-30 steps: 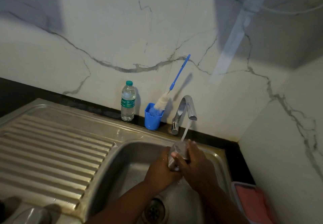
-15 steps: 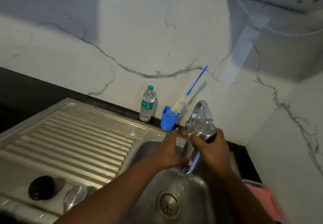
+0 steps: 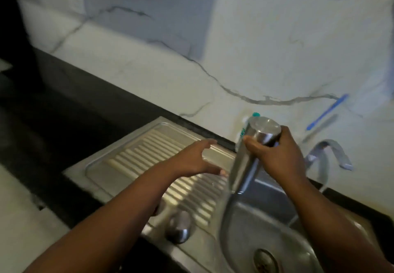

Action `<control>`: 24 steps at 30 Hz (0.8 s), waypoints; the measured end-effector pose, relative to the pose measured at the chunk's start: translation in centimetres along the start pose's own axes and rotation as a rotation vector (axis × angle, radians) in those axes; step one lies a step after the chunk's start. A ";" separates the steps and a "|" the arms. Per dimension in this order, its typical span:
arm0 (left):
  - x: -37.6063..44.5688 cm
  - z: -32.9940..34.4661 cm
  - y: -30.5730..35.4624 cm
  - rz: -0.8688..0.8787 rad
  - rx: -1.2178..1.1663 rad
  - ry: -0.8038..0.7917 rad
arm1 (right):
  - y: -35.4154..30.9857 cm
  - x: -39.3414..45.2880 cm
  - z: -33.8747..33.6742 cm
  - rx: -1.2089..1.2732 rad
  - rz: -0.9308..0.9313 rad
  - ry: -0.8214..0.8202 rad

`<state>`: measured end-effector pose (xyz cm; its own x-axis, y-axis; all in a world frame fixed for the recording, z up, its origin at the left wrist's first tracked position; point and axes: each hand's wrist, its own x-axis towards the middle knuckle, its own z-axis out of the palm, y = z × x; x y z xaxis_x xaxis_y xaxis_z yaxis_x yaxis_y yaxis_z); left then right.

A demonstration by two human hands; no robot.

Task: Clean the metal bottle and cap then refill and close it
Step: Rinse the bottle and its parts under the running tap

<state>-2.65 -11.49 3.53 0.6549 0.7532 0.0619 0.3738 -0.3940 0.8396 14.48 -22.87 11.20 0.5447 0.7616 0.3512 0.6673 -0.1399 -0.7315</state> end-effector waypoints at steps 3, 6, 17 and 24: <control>-2.7 -4.9 -2.0 -0.007 0.005 0.003 | -5.6 -0.6 5.8 0.220 -0.084 -0.137; -5.4 -8.6 -4.8 -0.073 -0.077 0.133 | -9.7 -1.5 11.4 0.322 -0.169 -0.302; -10.4 -10.5 -14.4 -0.355 -0.186 0.299 | -10.5 -4.3 22.8 0.250 -0.218 -0.563; -9.6 -9.6 -15.5 -0.326 -0.202 0.318 | -9.6 -4.0 23.0 0.247 -0.208 -0.587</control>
<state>-21.01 -7.56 -4.90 0.2804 0.9560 -0.0865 0.3709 -0.0248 0.9283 -5.77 -10.00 3.35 0.0041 0.9847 0.1744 0.5544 0.1430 -0.8199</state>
